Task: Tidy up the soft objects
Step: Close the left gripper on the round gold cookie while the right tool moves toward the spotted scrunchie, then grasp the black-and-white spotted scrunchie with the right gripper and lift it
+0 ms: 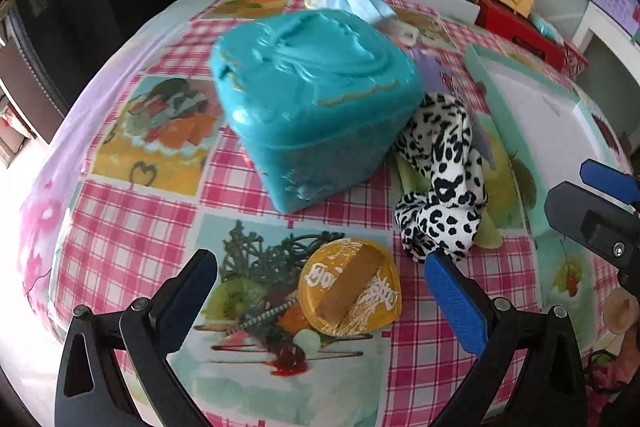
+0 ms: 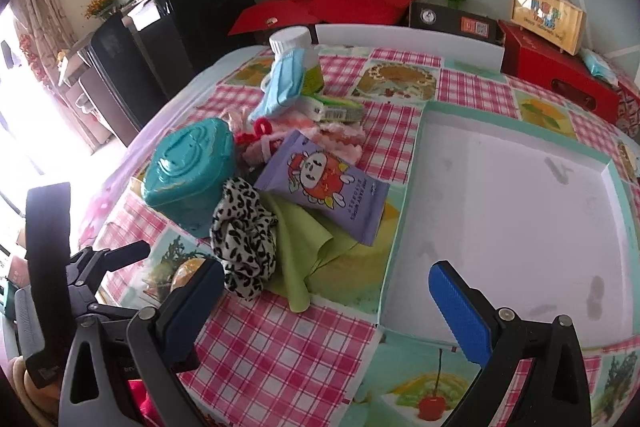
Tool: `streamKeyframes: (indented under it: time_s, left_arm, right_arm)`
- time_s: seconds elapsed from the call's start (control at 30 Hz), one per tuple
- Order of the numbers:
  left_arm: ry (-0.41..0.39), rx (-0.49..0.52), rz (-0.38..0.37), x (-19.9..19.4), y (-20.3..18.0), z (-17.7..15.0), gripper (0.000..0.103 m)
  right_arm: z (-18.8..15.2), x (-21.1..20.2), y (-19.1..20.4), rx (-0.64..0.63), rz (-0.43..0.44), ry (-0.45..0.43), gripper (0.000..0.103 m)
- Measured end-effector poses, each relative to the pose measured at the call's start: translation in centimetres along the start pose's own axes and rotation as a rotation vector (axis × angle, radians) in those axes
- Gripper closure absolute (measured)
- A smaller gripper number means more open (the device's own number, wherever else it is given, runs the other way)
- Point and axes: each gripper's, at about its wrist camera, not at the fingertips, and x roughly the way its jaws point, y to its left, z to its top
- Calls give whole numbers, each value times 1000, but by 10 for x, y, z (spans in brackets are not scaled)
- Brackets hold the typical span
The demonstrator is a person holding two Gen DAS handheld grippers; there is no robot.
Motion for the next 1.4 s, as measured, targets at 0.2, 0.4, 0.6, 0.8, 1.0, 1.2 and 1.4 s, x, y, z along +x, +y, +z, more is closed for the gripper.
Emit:
streamKeyframes:
  time_s: [0.2,0.4,0.6,0.8,1.0,1.2,1.4]
  left_arm:
    - [27,50,27,12,-12,5,0]
    - [57,46,22,25,-13,11,3]
    - [38,46,19,19,-7,9,24]
    - [11,59,-23,7,-10,0,53]
    - [5,6,-35,4,4,-1,56]
    - [2,-122,10,0,37,1,56]
    - [-12,-217,39,-6,71,3,56]
  right_arm:
    - [-1,11,-3,6,4,24,0]
    - [-2,21,3,-14,20,42,0]
    - [-1,26,10,-26,29,51,0]
    - [1,27,15,-31,34,48,0]
    - [4,31,25,-49,58,55,0]
    - [6,38,34,-44,73,70,0]
    - [8,44,47,-66,90,74,7]
